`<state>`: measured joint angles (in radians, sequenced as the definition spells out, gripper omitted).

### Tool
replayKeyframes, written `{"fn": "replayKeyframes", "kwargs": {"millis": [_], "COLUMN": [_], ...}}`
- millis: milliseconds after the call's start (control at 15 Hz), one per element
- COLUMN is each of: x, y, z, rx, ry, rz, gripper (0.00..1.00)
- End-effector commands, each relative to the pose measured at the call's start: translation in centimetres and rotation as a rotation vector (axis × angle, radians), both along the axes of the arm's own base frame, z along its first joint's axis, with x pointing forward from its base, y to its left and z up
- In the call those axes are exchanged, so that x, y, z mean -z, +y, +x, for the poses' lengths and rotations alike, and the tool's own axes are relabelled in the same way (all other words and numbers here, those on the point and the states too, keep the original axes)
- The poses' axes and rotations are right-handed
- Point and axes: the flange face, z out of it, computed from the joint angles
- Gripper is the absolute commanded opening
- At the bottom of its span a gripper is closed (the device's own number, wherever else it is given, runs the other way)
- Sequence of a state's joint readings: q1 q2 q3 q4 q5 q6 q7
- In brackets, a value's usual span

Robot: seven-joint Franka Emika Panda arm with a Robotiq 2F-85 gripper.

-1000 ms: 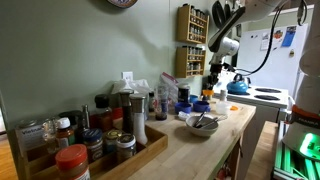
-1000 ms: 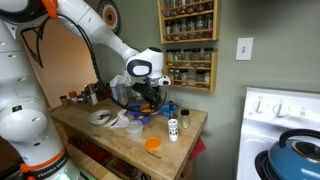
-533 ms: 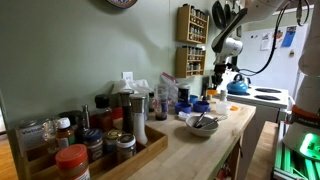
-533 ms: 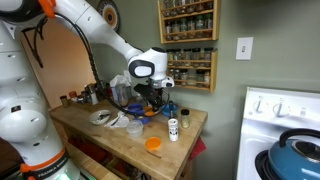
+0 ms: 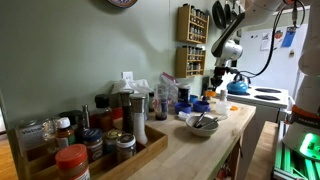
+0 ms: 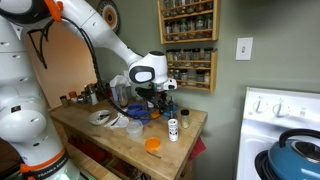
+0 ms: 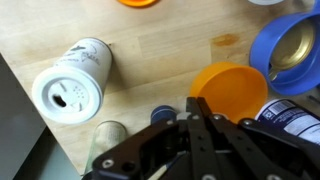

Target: Remove the orange bowl from the blue bowl

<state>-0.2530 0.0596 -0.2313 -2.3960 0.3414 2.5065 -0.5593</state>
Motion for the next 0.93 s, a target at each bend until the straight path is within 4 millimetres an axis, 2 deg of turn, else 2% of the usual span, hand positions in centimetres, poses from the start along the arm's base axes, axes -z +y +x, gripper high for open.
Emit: {"fn": "replayKeyframes", "kwargs": {"millis": [0, 333, 733, 800, 867], "x": [2.0, 3.9, 5.6, 5.7, 5.7], "y": [-0.6, -1.2, -0.3, -0.2, -0.1], "z": [-1.2, -2.4, -2.8, -2.8, -2.8], "rx": [-0.002, 0.028, 0.026, 0.026, 0.028], "ry": [0.041, 0.062, 0.069, 0.067, 0.063], "rz": [-0.015, -0.015, -0.038, -0.038, -0.037], "gripper": [0.00, 0.00, 0.00, 0.09, 0.28]}}
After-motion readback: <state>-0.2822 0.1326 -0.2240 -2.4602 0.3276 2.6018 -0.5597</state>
